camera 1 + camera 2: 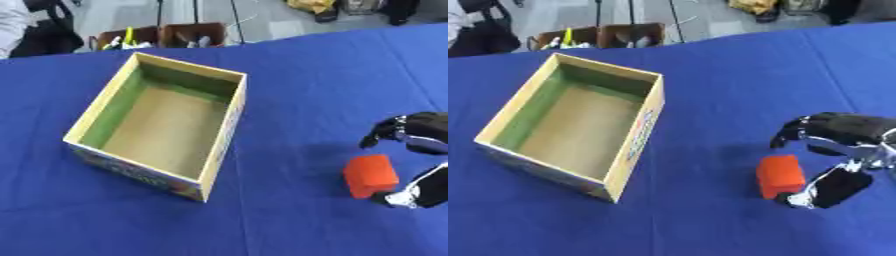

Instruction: Pick up objects on the table and place them in the box.

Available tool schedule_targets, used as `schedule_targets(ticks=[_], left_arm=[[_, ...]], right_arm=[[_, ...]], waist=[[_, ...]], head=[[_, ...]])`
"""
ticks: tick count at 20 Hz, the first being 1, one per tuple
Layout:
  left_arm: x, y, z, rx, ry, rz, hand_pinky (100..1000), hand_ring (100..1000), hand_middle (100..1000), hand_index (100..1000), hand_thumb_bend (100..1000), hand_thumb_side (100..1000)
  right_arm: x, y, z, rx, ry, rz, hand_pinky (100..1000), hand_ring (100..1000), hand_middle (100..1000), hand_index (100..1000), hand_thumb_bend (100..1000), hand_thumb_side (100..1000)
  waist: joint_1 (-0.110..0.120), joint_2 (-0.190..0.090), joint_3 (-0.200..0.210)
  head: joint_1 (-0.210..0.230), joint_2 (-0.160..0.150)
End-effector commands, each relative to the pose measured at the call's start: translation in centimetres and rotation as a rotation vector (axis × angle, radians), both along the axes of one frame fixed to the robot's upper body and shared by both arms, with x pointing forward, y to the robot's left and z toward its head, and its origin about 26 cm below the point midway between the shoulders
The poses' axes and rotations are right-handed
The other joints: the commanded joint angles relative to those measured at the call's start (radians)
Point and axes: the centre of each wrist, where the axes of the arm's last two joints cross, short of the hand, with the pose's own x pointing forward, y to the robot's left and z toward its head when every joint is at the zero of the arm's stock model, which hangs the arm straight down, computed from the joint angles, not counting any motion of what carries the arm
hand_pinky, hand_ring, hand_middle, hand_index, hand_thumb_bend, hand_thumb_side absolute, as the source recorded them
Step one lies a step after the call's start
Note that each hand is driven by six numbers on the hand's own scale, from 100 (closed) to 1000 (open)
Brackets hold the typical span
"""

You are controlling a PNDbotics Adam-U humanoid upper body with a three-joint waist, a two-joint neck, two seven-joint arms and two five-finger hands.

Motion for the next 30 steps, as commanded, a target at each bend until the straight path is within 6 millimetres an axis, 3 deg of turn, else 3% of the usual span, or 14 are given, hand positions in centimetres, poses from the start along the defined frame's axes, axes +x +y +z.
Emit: schedule_targets(ticks=[1, 16, 30], left_arm=[[-0.3, 0.0, 0.9, 0.019, -0.034, -0.002, 699, 790, 760, 844, 100, 949], [-0.3, -0.2, 1.1, 0.018, -0.041, -0.006, 698, 790, 761, 844, 100, 950], [-0.3, -0.3, 1.2, 0.018, -0.047, -0.007, 698, 791, 758, 842, 100, 948]], right_arm=[[-0.2, 0.2, 0.8, -0.02, -0.038, -0.007, 744, 851, 743, 837, 399, 501], [-0.2, 0.3, -0.1, -0.036, 0.008, -0.046, 731, 833, 702, 824, 409, 434], [0.4, -0.2, -0.4, -0.006, -0.032, -0.097, 709, 791, 607, 755, 278, 414]], waist=[[-0.002, -0.016, 0.001], [0.004, -0.01, 0.005], [0.01, -0.009, 0.014]], head=[[-0.005, -0.011], [-0.021, -0.009], [-0.036, -0.017]])
